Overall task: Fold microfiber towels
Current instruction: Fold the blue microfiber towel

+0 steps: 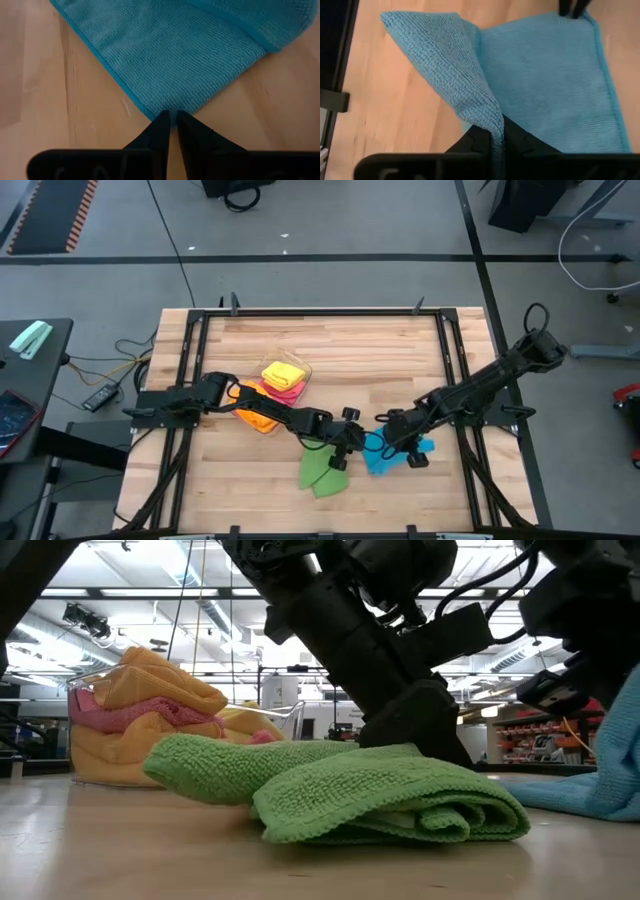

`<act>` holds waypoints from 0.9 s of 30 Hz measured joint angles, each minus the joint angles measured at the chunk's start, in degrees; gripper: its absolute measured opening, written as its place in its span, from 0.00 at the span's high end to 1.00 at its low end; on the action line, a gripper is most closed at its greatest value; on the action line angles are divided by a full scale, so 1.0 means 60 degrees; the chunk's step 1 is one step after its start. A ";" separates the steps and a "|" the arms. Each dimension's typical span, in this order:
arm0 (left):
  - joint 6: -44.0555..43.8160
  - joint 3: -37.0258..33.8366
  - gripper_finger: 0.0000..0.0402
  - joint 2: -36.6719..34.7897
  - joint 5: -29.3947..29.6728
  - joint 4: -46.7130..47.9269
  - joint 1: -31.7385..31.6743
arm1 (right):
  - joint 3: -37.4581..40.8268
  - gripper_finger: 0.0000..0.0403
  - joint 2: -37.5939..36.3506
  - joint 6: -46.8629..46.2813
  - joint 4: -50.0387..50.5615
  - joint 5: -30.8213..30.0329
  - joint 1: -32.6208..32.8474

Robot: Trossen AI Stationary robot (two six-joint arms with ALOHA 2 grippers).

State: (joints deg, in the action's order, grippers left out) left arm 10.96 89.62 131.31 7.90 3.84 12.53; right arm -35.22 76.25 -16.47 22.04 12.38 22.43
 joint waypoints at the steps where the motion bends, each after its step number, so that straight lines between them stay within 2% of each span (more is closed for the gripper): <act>1: 0.0004 0.0000 0.89 0.0002 0.0004 0.0004 -0.0002 | 0.0000 0.92 0.0000 0.0034 0.0009 0.0022 -0.0083; 12: 0.0015 0.0000 0.89 0.0010 -0.0001 0.0011 -0.0011 | 0.0003 0.91 0.0000 0.0748 0.0144 0.0270 -0.1208; 18: -0.0029 0.0000 0.90 0.0017 -0.0003 0.0022 -0.0011 | 0.0004 0.91 0.0000 0.1116 0.0168 -0.0318 -0.1369; 27: -0.0047 0.0000 0.89 0.0020 0.0001 0.0047 -0.0011 | 0.0004 0.75 0.0000 0.1322 0.0168 -0.0761 -0.1365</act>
State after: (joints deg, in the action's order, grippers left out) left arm 10.68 89.62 131.44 7.90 4.12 12.47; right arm -35.20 76.25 -8.53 23.05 7.82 14.24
